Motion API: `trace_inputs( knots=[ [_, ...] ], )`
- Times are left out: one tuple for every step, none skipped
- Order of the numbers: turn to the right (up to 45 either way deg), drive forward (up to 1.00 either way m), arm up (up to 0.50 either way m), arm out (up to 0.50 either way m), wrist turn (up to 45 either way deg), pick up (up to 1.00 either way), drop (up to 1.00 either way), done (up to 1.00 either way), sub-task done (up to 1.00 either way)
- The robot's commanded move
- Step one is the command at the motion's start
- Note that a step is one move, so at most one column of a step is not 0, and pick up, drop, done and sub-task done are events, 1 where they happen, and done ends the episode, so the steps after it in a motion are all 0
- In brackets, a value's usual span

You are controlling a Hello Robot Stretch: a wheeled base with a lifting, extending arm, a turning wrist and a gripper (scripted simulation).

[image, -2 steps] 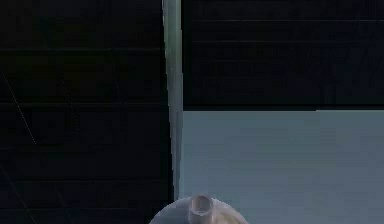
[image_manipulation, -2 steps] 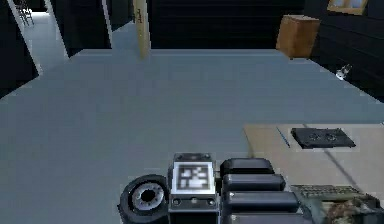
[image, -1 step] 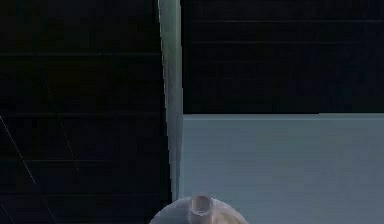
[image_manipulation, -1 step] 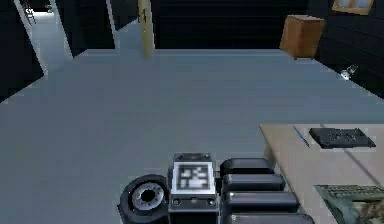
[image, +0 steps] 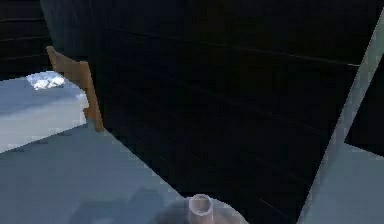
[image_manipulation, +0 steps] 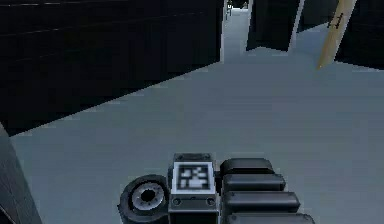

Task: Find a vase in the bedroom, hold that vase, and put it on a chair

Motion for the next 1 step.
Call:
trace_inputs(
  knots=[
    [-33.0, 0.0, 0.0, 0.0, 0.0, 0.0, 0.0, 0.0, 0.0]
  ],
)
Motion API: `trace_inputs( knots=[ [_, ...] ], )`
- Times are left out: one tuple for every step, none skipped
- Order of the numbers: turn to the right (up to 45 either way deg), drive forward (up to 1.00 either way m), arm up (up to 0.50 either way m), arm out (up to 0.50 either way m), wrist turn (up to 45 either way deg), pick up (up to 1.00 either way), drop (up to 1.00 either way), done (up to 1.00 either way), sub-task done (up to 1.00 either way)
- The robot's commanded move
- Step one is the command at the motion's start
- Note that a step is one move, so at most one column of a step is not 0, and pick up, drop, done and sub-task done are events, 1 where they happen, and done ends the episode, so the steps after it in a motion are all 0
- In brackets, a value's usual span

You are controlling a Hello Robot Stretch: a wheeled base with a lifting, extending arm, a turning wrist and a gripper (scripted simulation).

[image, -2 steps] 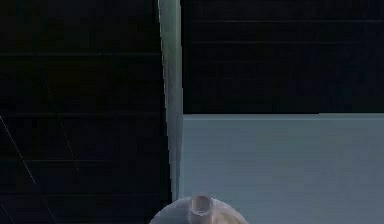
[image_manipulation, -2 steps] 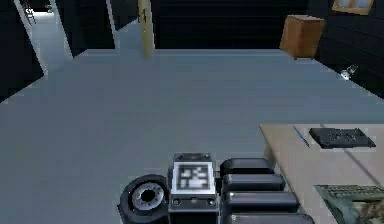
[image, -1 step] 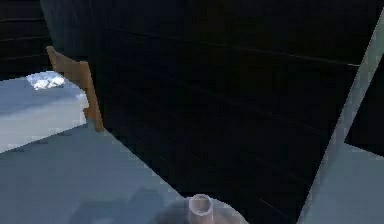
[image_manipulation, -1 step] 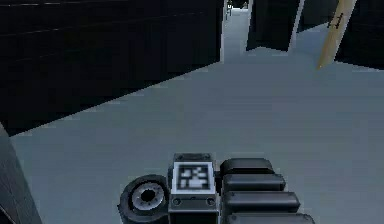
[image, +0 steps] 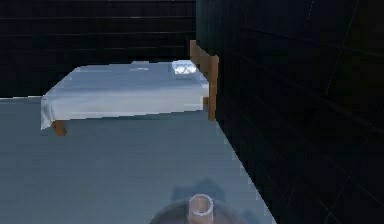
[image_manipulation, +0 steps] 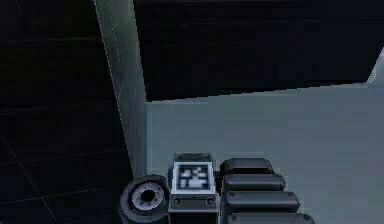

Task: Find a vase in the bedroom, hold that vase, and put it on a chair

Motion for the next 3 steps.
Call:
trace_inputs(
  knots=[
    [0.0, 0.2, 0.0, 0.0, 0.0, 0.0, 0.0, 0.0, 0.0],
    [-45.0, 0.0, 0.0, 0.0, 0.0, 0.0, 0.0, 0.0, 0.0],
    [-21.0, 0.0, 0.0, 0.0, 0.0, 0.0, 0.0, 0.0, 0.0]
  ],
)
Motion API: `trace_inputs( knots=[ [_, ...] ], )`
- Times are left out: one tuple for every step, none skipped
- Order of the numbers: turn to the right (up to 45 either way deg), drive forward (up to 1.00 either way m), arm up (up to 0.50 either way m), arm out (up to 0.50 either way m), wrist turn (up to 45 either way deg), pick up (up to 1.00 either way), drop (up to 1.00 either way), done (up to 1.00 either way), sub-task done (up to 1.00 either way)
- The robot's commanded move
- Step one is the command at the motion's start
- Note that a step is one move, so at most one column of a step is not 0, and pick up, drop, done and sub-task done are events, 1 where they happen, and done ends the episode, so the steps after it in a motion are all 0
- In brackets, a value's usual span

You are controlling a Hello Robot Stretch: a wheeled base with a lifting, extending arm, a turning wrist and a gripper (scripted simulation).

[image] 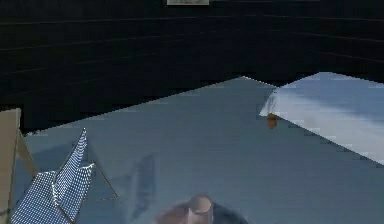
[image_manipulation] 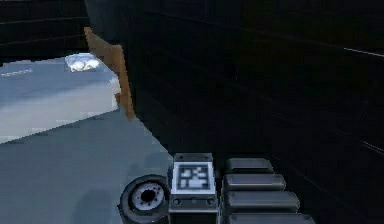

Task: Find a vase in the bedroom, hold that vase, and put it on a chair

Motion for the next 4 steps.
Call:
trace_inputs(
  knots=[
    [0.0, 1.0, 0.0, 0.0, 0.0, 0.0, 0.0, 0.0, 0.0],
    [-3.0, 0.0, 0.0, 0.0, 0.0, 0.0, 0.0, 0.0, 0.0],
    [0.0, 0.2, 0.0, 0.0, 0.0, 0.0, 0.0, 0.0, 0.0],
    [-30.0, 0.0, 0.0, 0.0, 0.0, 0.0, 0.0, 0.0, 0.0]
  ],
)
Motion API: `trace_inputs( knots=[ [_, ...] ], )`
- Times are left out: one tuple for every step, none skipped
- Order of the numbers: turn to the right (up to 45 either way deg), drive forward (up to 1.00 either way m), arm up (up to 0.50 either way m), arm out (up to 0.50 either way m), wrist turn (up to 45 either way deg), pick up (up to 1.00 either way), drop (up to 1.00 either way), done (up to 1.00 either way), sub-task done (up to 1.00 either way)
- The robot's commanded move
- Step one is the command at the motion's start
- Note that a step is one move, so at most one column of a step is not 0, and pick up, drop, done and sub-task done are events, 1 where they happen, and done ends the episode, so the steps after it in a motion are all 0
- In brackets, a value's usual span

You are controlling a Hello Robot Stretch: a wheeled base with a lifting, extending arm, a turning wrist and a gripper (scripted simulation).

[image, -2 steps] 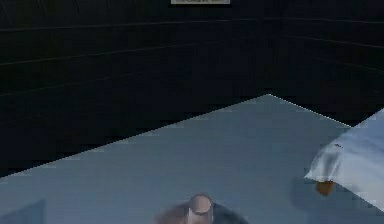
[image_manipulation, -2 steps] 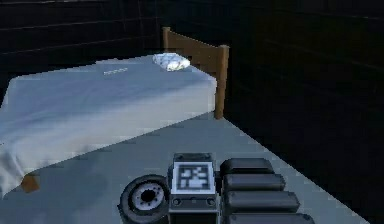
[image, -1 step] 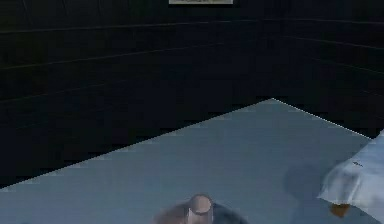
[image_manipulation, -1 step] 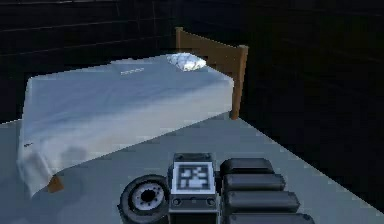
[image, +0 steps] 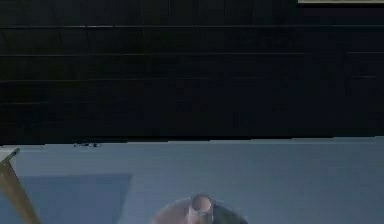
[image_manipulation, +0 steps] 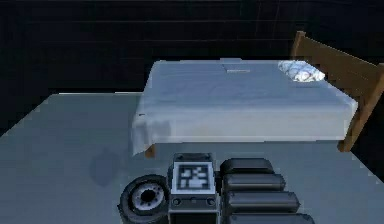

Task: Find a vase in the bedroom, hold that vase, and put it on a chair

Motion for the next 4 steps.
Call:
trace_inputs(
  knots=[
    [0.0, 0.65, 0.0, 0.0, 0.0, 0.0, 0.0, 0.0, 0.0],
    [-45.0, 0.0, 0.0, 0.0, 0.0, 0.0, 0.0, 0.0, 0.0],
    [0.0, 0.4, 0.0, 0.0, 0.0, 0.0, 0.0, 0.0, 0.0],
    [45.0, 0.0, 0.0, 0.0, 0.0, 0.0, 0.0, 0.0, 0.0]
  ],
)
